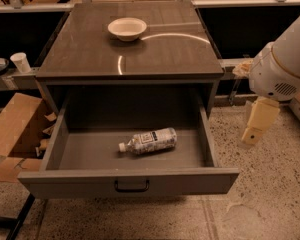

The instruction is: Pick blue plastic bottle from top drawer and place on counter

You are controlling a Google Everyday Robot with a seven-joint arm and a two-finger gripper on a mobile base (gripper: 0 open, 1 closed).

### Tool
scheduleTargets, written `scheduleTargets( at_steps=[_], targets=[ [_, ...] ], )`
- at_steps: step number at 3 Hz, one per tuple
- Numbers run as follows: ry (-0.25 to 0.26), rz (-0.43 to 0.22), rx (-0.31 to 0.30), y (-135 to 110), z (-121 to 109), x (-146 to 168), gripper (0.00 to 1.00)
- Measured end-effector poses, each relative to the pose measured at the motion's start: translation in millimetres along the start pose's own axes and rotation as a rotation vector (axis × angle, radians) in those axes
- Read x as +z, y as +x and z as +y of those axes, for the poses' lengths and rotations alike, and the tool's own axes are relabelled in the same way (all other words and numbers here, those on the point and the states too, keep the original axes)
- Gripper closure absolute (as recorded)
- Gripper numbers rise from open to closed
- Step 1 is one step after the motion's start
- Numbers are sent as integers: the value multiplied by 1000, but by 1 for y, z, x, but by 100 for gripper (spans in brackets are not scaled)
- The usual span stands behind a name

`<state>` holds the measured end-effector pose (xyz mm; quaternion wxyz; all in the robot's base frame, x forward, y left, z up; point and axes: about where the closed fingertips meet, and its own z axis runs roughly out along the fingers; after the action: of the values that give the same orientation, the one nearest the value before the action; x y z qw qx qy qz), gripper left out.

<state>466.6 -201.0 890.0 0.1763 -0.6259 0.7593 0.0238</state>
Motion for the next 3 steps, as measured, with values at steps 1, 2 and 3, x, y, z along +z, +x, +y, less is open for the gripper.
scheduleTargets(
  at_steps=[1,2,3],
  targets=[
    [-67,-4,-69,-28,-1,26,0],
    [-139,-19,-137,-60,6,59,0],
    [-210,0,-199,-54,15,126,0]
  ],
)
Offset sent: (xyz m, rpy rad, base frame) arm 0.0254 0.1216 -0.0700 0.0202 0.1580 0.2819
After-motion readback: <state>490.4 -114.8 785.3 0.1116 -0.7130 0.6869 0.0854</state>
